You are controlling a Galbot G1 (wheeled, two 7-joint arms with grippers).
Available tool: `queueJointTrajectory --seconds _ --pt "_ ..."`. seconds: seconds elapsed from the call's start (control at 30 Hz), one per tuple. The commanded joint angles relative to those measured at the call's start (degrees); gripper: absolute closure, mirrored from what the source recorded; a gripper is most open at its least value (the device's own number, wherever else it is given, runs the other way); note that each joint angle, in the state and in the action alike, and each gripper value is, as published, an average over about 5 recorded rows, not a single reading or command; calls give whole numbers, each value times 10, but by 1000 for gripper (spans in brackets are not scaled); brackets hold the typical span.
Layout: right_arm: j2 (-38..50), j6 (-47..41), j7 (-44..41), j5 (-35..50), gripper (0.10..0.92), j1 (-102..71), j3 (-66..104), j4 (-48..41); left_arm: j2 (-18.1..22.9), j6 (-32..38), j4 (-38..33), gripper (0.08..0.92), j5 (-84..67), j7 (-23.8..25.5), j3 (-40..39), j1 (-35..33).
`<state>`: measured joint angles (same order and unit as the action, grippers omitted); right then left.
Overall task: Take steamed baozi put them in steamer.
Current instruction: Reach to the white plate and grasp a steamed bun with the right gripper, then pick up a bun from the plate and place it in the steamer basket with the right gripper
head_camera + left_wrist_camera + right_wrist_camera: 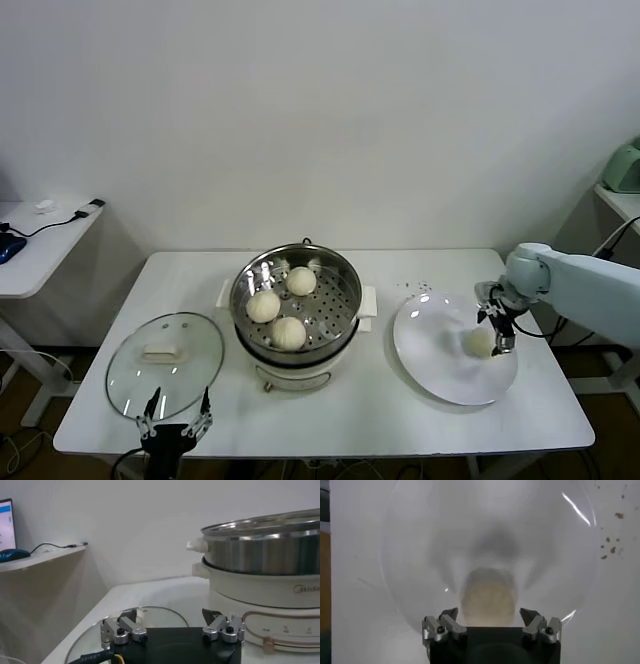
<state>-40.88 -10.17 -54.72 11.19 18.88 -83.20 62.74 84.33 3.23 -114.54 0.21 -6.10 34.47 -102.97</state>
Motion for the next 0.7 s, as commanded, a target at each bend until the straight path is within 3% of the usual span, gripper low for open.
queueJointTrajectory --seconds 0.03,0.13,0.4,0.7 --pt "1 -7 9 -24 203 -42 41 -15 -1 -1 0 177 1 0 -1 0" --pt "-2 -7 13 -30 222 -49 53 -20 -1 -1 -1 177 1 0 -1 0" --pt "2 -2 6 -23 385 -35 52 -9 0 1 -2 177 3 -1 -2 -3" --pt "15 -2 -6 60 397 99 -31 50 2 1 -6 177 6 -1 -5 -6"
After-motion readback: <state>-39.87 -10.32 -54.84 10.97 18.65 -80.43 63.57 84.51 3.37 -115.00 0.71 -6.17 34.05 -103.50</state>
